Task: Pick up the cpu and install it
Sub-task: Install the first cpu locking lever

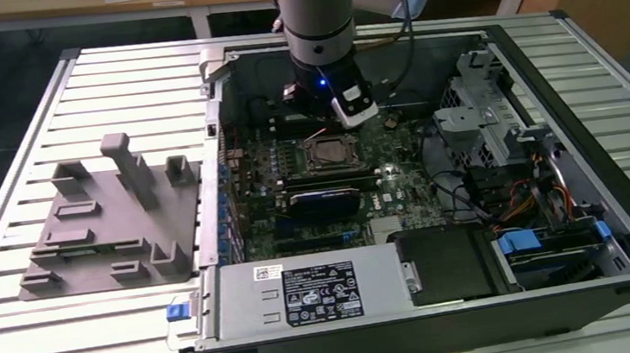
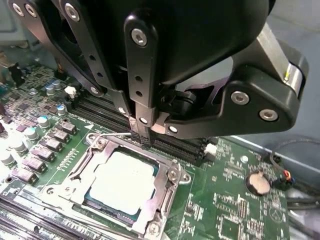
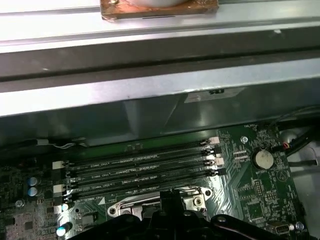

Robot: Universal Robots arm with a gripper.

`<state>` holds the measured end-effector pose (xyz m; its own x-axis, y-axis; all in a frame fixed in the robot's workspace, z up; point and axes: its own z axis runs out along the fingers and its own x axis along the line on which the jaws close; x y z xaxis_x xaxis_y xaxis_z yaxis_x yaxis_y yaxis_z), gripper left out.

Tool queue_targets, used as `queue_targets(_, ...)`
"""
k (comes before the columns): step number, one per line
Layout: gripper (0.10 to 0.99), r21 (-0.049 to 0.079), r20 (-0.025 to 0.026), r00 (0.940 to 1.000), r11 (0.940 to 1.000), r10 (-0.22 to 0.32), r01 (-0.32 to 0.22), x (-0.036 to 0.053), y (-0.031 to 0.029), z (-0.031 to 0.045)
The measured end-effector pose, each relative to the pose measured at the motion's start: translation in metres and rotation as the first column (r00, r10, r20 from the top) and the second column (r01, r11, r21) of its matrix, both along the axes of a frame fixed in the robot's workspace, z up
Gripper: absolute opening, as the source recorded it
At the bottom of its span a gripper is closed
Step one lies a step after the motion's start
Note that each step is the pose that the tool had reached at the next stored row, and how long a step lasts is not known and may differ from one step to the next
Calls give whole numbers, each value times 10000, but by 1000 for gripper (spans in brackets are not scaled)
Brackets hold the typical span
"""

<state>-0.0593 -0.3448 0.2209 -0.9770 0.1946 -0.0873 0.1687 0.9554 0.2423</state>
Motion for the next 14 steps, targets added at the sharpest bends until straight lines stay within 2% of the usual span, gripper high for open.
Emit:
queue_targets(4,106,-38,2,9995,9995,-305,305,4,11,-24)
queue_targets(10,106,-103,4,9990,9990,-438,438,4,91,-53)
queue_targets(14,106,-195,9,9986,9984,-533,533,4,109,-80)
